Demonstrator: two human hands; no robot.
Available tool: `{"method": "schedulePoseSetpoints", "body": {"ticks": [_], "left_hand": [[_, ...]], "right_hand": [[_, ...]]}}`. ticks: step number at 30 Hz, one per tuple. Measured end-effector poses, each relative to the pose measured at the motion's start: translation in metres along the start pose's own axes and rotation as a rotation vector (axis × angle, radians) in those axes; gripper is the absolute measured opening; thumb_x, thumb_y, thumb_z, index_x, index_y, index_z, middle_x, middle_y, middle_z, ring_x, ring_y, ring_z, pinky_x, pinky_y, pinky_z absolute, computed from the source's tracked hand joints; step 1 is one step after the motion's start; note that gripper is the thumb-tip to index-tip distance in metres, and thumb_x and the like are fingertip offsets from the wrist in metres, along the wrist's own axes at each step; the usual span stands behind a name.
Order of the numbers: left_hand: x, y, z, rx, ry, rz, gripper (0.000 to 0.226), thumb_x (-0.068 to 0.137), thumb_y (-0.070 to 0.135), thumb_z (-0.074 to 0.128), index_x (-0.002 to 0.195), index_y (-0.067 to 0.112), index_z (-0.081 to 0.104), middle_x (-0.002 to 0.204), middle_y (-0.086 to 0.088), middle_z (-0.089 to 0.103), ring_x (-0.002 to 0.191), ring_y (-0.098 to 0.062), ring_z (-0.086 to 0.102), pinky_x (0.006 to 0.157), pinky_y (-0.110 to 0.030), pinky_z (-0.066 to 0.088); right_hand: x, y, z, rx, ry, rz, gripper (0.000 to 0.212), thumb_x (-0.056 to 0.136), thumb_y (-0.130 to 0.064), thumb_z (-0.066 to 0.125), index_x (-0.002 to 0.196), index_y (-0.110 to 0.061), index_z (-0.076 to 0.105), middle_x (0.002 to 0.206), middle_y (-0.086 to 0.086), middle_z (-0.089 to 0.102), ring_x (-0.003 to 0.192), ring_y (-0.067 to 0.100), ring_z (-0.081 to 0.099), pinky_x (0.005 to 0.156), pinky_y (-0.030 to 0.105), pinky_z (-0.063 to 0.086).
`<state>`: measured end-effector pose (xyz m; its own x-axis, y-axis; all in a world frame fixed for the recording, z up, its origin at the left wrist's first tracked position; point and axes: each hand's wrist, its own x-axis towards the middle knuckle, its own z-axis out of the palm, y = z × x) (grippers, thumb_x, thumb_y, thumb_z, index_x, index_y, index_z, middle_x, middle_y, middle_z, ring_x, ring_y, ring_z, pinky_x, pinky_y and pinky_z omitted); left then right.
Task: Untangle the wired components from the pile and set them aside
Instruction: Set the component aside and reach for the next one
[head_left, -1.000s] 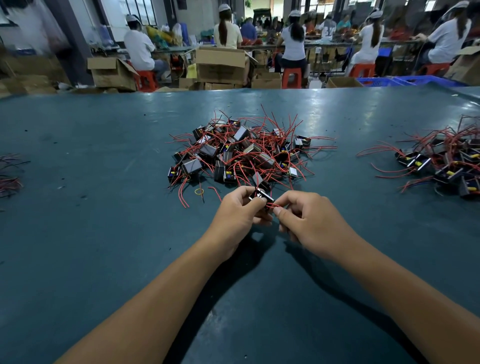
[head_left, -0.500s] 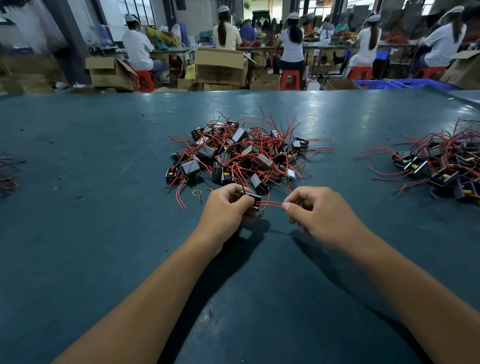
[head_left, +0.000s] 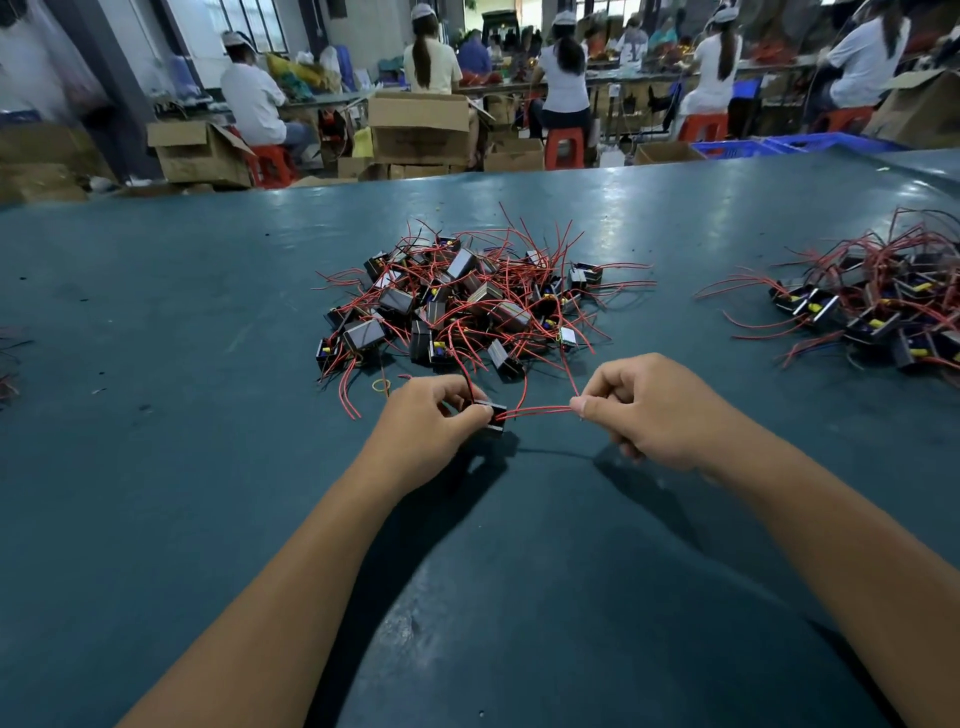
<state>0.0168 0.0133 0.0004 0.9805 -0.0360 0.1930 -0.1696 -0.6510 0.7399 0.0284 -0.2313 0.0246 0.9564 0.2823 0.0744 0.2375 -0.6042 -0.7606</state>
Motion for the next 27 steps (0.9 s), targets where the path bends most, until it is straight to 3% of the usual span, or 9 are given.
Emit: {"method": "schedulePoseSetpoints", "body": {"ticks": [4, 6, 12, 16, 18, 23, 27], "left_hand": [[-0.001, 0.001, -0.004, 0.122, -0.007, 0.016, 0.007, 0.090, 0.026, 0.068, 0.084, 0.026, 0.072, 0.070, 0.013, 0.062, 0.062, 0.008, 0.053, 0.053, -0.010, 0.038], [0.001, -0.001, -0.008, 0.087, -0.001, -0.043, 0.012, 0.090, 0.021, 0.064, 0.082, 0.026, 0.071, 0.065, 0.013, 0.061, 0.057, 0.002, 0.054, 0.049, -0.013, 0.036], [0.005, -0.006, -0.009, -0.129, 0.127, -0.211, 0.008, 0.089, 0.020, 0.067, 0.095, 0.024, 0.065, 0.077, 0.000, 0.065, 0.065, -0.009, 0.054, 0.061, -0.028, 0.041], [0.004, -0.005, -0.014, -0.192, 0.168, -0.185, 0.019, 0.089, 0.020, 0.070, 0.105, 0.026, 0.061, 0.082, 0.004, 0.063, 0.063, -0.004, 0.054, 0.064, -0.028, 0.040], [0.004, -0.006, -0.017, -0.255, 0.156, -0.208, 0.016, 0.089, 0.017, 0.070, 0.103, 0.024, 0.064, 0.077, 0.001, 0.061, 0.062, -0.009, 0.052, 0.064, -0.029, 0.040], [0.004, -0.008, -0.023, -0.345, 0.199, -0.281, 0.015, 0.089, 0.016, 0.073, 0.102, 0.018, 0.066, 0.082, -0.008, 0.063, 0.064, -0.014, 0.052, 0.062, -0.028, 0.041], [0.004, -0.010, -0.028, -0.321, 0.276, -0.222, 0.015, 0.091, 0.014, 0.071, 0.103, 0.017, 0.065, 0.079, -0.002, 0.065, 0.066, -0.013, 0.056, 0.065, -0.030, 0.047]], "right_hand": [[-0.001, 0.001, 0.004, -0.105, -0.055, 0.025, 0.032, 0.091, -0.040, 0.067, 0.070, -0.018, 0.058, 0.047, -0.004, 0.061, 0.039, 0.010, 0.057, 0.043, 0.019, 0.042], [0.000, 0.001, 0.007, -0.153, -0.038, 0.046, 0.039, 0.091, -0.045, 0.067, 0.066, -0.018, 0.055, 0.043, -0.006, 0.057, 0.036, 0.008, 0.052, 0.040, 0.015, 0.036], [0.003, 0.003, 0.009, -0.188, -0.042, 0.093, 0.047, 0.090, -0.054, 0.064, 0.062, -0.018, 0.049, 0.042, -0.003, 0.054, 0.036, 0.012, 0.048, 0.041, 0.020, 0.039], [0.002, 0.004, 0.010, -0.224, -0.055, 0.083, 0.046, 0.090, -0.053, 0.063, 0.063, -0.019, 0.051, 0.051, -0.001, 0.058, 0.038, 0.009, 0.049, 0.050, 0.025, 0.044], [0.002, 0.004, 0.011, -0.251, -0.047, 0.077, 0.045, 0.090, -0.053, 0.064, 0.064, -0.018, 0.052, 0.053, -0.003, 0.058, 0.040, 0.007, 0.049, 0.052, 0.026, 0.044], [0.003, 0.006, 0.008, -0.318, -0.028, 0.071, 0.047, 0.089, -0.056, 0.063, 0.066, -0.016, 0.055, 0.052, -0.005, 0.054, 0.044, 0.008, 0.048, 0.050, 0.025, 0.040], [0.002, 0.006, 0.005, -0.272, -0.087, 0.092, 0.047, 0.088, -0.059, 0.062, 0.065, -0.019, 0.053, 0.047, -0.005, 0.057, 0.039, 0.007, 0.053, 0.050, 0.024, 0.042]]}}
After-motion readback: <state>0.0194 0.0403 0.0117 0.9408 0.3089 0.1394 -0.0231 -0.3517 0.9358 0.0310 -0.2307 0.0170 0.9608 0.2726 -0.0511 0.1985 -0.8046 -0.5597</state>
